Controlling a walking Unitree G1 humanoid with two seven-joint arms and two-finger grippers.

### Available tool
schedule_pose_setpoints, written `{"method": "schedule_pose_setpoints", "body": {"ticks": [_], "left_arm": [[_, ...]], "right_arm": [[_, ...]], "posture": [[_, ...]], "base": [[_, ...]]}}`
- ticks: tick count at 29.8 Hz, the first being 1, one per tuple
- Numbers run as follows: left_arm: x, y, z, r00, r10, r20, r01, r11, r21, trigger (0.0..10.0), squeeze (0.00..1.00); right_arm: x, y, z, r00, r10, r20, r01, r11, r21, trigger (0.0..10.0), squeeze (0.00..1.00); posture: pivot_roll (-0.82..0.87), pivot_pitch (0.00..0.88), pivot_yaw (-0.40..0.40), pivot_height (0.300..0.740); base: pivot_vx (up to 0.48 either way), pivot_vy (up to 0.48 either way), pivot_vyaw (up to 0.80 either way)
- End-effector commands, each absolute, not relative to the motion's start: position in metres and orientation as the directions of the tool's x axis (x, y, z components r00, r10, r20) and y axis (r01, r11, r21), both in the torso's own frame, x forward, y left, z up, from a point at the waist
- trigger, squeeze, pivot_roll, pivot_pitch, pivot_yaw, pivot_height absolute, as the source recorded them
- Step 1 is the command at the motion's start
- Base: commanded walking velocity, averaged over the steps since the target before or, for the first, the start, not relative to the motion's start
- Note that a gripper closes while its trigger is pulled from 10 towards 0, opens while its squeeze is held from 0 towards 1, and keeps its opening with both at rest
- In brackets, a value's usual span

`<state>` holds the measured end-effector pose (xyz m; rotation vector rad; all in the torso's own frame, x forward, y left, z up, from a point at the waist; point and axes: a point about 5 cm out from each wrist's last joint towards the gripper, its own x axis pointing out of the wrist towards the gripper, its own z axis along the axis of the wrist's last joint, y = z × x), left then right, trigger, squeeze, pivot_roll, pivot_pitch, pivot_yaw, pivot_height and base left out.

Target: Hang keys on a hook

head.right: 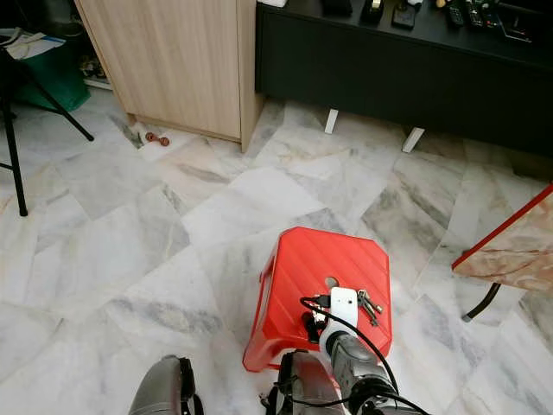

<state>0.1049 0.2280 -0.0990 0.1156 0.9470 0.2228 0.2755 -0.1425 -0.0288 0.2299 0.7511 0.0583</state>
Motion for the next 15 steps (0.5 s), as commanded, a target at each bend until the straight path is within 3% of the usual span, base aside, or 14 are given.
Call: {"method": "schedule_pose_setpoints", "body": {"ticks": [1, 15], "left_arm": [[0.0835, 0.2085, -0.1087, 0.509, 0.179, -0.842, -0.102, 0.984, 0.147, 10.0, 0.0], [0.0803, 0.2063, -0.1094, 0.509, 0.178, -0.842, -0.104, 0.984, 0.145, 10.0, 0.0]], "right_arm": [[0.2694, -0.1479, -0.0338, 0.715, 0.121, -0.689, 0.041, 0.976, 0.214, 10.0, 0.0], [0.2644, -0.1498, -0.0379, 0.694, 0.116, -0.711, 0.015, 0.984, 0.176, 10.0, 0.0]], "posture": [[0.03, 0.243, -0.159, 0.637], [0.02, 0.255, -0.17, 0.637]], "base": [[0.0, 0.0, 0.0], [0.0, 0.0, 0.0]]}}
